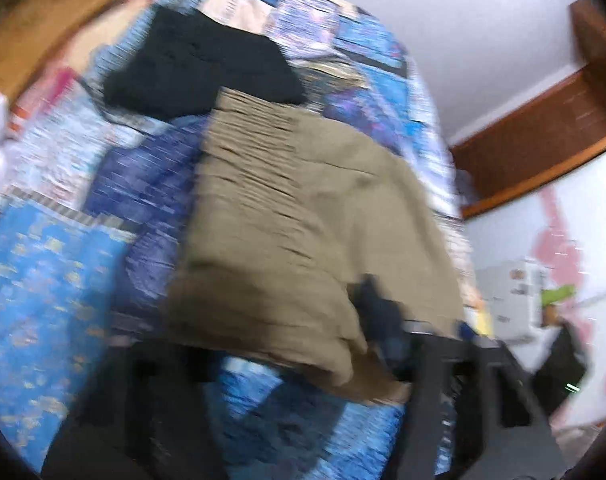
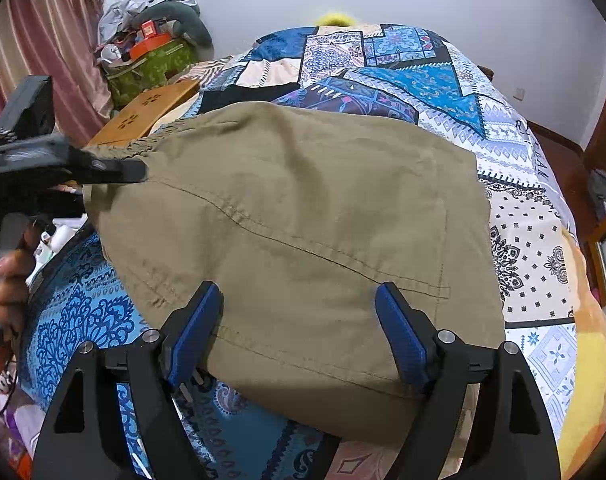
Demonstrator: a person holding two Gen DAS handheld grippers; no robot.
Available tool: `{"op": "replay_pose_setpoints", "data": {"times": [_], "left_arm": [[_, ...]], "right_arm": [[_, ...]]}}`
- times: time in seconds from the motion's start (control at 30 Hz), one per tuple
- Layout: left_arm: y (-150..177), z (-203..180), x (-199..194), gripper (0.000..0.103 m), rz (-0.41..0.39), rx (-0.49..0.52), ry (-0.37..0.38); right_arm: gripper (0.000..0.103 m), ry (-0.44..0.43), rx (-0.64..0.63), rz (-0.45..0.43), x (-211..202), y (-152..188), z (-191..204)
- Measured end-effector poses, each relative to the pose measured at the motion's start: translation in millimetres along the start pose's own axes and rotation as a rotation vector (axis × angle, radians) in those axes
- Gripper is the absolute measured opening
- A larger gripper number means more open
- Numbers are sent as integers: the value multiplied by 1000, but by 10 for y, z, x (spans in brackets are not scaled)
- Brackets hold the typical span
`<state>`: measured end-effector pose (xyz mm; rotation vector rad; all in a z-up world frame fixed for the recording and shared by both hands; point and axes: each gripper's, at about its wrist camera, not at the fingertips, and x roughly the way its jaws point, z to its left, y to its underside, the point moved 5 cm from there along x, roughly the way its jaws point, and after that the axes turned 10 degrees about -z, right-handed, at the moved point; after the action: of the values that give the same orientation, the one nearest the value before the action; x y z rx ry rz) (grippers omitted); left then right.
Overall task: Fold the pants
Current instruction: 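Grasp the elastic waistband with the left tool, then lift the waistband with the left tool and fold it toward the leg hems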
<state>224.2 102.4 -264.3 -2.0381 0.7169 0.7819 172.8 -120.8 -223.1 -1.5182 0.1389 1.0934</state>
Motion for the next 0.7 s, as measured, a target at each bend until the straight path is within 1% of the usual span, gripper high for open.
{"op": "replay_pose_setpoints", "data": {"times": [0.03, 0.13, 0.2, 0.23, 0.3, 0.37, 0.47, 0.5, 0.57, 0.63, 0.67, 0.7], "left_arm": [[-2, -5, -1, 40, -9, 11, -14], [40, -102, -82, 37, -96, 92, -107], [53, -155, -134, 35, -144, 151, -153], [64, -219, -200, 34, -178, 194, -183], [59, -251, -311, 33, -222, 248, -211], [35, -299, -449, 32, -266, 301, -237], [-3, -327, -734, 30, -343, 360, -272], [-38, -341, -782, 29, -362, 369, -283], [-95, -399, -979, 28, -430, 421, -342], [-123, -455, -1090, 28, -466, 450, -365], [-140, -513, -1137, 28, -478, 467, -358], [-152, -578, -1161, 28, -480, 476, -331]], "right_arm": [[79, -3, 0, -1, 0, 0, -1], [78, -9, 2, -3, -26, 3, -9], [78, -28, 44, -8, -89, 15, -55], [78, -54, 79, -16, -144, 14, -88], [76, -80, 128, -35, -249, 7, -157], [76, -57, 158, -60, -370, -5, -249], [76, -21, 181, -71, -463, 24, -339], [76, -9, 186, -68, -468, 44, -364], [76, 22, 200, -59, -463, 127, -410], [76, 35, 223, -41, -428, 230, -431], [76, 33, 233, -39, -416, 269, -428], [76, 30, 240, -43, -421, 283, -434]]}}
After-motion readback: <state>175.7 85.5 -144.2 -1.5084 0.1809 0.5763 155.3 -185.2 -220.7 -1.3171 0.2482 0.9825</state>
